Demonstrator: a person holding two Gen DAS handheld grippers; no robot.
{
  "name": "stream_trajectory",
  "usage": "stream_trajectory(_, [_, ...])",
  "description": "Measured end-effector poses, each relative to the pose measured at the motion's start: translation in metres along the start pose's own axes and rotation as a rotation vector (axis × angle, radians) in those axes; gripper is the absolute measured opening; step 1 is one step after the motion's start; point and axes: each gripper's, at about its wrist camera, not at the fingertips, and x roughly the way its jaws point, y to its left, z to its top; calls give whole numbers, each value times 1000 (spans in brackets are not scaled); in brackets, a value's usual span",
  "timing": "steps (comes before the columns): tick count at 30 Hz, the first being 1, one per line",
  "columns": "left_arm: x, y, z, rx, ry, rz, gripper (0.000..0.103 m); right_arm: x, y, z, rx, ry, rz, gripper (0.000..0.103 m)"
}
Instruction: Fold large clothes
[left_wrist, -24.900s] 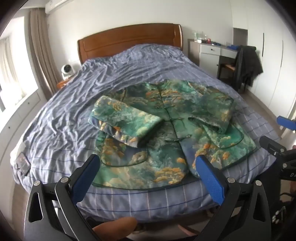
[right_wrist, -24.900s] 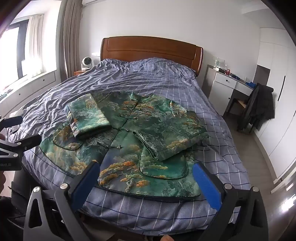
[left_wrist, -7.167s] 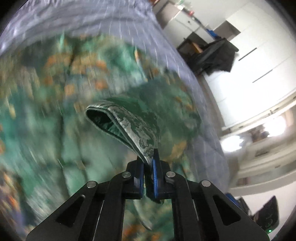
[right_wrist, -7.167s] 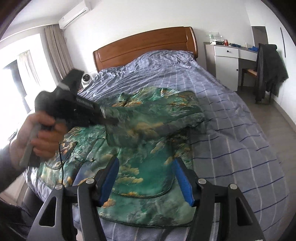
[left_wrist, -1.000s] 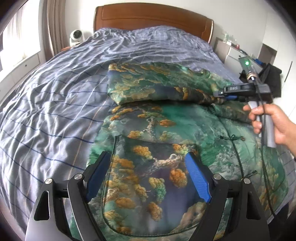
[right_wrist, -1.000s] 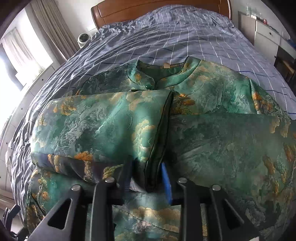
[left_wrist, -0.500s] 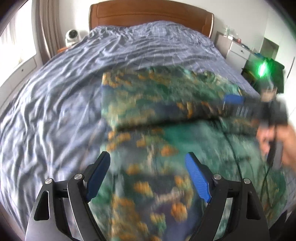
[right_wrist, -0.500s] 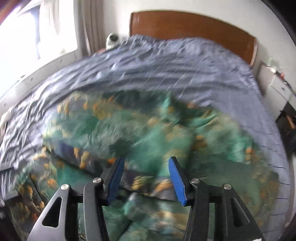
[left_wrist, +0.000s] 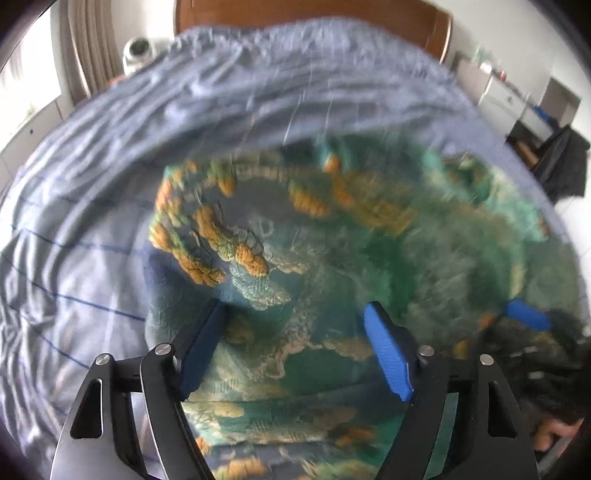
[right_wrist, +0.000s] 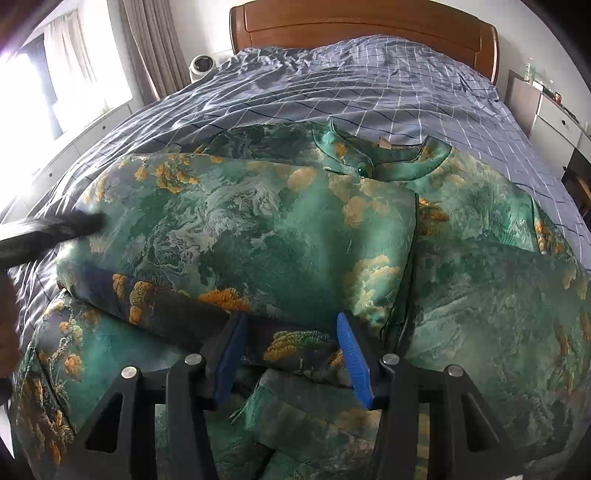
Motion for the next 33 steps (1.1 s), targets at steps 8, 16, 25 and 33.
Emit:
stream_trajectory(8, [13,-5,-6,34,11,30,80,1,-1,-6,6,-18,14,52])
stream_trajectory(16, [-29,-25,35,4,-38,17,76,4,0,-8,5,-31,10,52])
stream_trajectory(25, [48,-18,67,-16,24,58,88,4,1,-10,8,-40,17,52])
stream_trajectory(33, [56,-9,55,-27,29,16,93,4,0,-12,-3,-51,14,52])
